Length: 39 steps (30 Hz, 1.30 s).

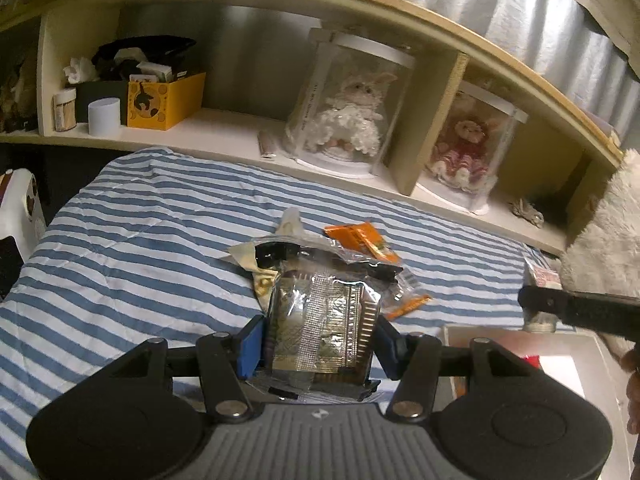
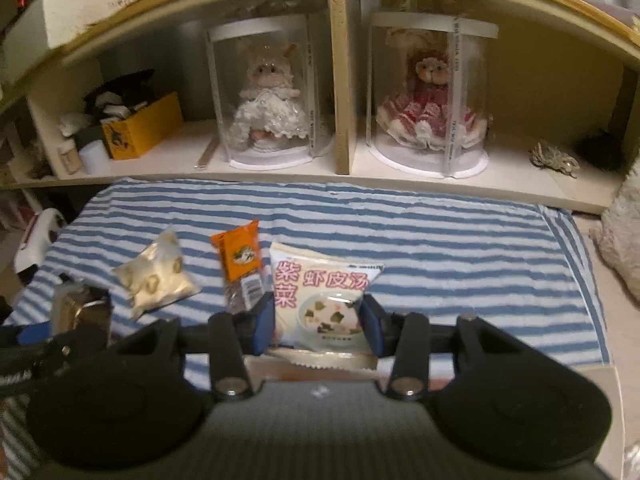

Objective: Organize snacks
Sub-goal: 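Carry the dark cake and white packet into the tray and open both grippers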

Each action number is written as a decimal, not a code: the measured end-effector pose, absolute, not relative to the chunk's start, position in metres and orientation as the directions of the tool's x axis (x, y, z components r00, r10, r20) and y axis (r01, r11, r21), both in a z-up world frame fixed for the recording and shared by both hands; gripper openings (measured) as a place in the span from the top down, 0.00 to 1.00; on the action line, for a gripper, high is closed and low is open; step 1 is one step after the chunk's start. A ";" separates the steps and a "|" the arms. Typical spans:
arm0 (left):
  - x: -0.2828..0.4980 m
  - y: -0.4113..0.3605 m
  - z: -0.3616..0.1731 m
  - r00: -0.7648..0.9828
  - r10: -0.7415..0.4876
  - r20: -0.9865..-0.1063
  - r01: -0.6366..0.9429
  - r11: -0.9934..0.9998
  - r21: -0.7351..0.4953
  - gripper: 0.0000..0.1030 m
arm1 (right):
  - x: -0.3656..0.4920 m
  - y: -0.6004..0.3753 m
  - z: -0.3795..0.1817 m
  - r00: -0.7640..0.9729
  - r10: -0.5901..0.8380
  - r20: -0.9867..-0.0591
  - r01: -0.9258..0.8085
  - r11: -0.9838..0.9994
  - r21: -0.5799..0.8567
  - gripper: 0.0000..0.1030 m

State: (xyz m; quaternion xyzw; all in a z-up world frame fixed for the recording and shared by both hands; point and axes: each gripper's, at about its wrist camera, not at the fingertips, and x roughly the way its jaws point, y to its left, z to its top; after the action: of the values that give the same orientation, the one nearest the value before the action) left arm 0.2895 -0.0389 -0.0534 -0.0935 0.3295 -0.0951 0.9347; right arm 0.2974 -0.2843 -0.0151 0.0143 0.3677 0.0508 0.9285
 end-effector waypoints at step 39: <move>0.241 -0.272 -0.059 0.576 -0.514 -0.636 0.335 0.858 -0.390 0.44 | 0.138 -0.469 -0.032 0.739 0.062 -0.671 0.039 0.990 0.134 0.50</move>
State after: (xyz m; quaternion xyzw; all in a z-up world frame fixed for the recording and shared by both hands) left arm 0.2410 -0.2717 -0.0585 -0.1143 0.3924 -0.2411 0.8803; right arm 0.1377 -0.4686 -0.0316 0.0698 0.3613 0.0062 0.9298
